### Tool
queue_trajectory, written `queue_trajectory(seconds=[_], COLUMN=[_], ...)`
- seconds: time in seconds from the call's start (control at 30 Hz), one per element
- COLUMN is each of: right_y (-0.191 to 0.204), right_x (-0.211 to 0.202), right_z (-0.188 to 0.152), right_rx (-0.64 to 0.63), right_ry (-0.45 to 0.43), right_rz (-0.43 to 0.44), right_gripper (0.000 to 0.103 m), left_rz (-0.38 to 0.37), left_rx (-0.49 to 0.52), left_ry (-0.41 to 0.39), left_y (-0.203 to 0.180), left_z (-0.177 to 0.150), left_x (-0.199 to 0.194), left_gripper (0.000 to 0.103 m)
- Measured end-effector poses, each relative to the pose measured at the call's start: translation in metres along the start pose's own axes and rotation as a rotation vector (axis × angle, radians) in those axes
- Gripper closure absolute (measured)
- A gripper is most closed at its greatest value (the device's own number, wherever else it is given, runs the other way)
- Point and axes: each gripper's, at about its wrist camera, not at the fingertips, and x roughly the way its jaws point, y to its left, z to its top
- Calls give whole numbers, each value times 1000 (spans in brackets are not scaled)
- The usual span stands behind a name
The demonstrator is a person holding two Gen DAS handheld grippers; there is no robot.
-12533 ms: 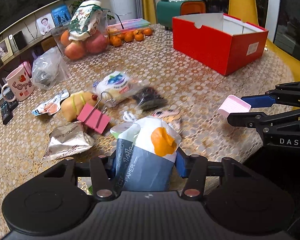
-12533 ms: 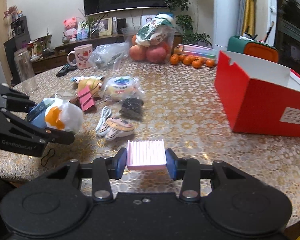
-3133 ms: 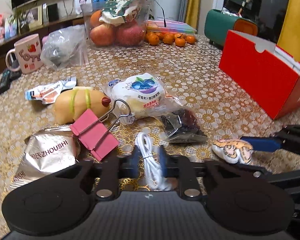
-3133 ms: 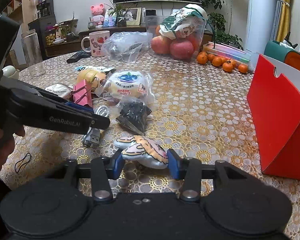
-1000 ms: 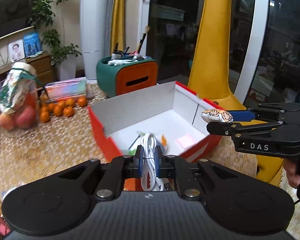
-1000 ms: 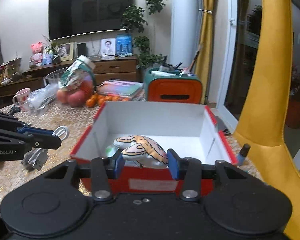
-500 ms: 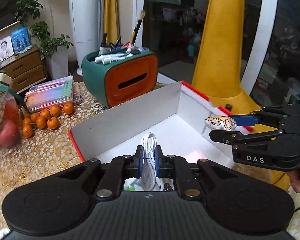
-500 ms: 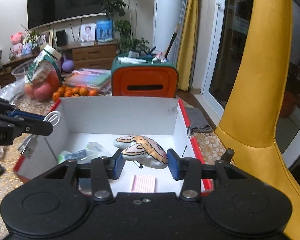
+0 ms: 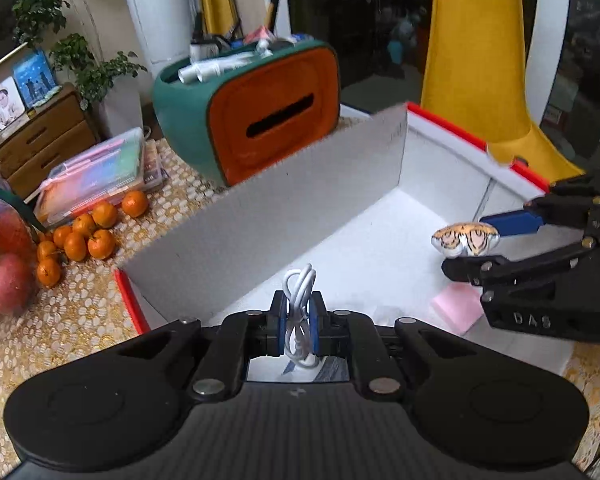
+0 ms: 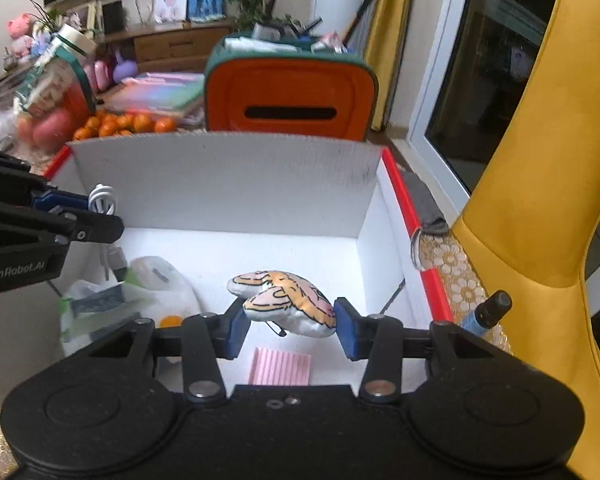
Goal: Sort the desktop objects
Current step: 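Carry the white cable and cartoon keychain with both grippers over the shoebox, then open the left gripper releasing the cable while the right gripper drops the keychain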
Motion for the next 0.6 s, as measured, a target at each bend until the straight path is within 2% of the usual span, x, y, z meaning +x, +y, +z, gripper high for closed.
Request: queue_trajectory(seconds=[0.13,0.47,0.53,0.6], right_y=[-1,2,1,0], right_x=[9,15,16,14], right_z=[-1,-3,-3,-3], right_rx=[-4,-23,-16,-13], right_ry=[49,79,82,79], right_rz=[9,1,3,5], right_gripper=[59,57,56,49], left_rz=[-4,-8,-4,-10], left_rx=[-1,-12,-16,-22], left_ry=[30,60,58,62], left_y=[0,1,1,1], left_z=[-3,-3,-3,-3], left_x=[8,12,9,7], left_gripper=[93,93,93,92])
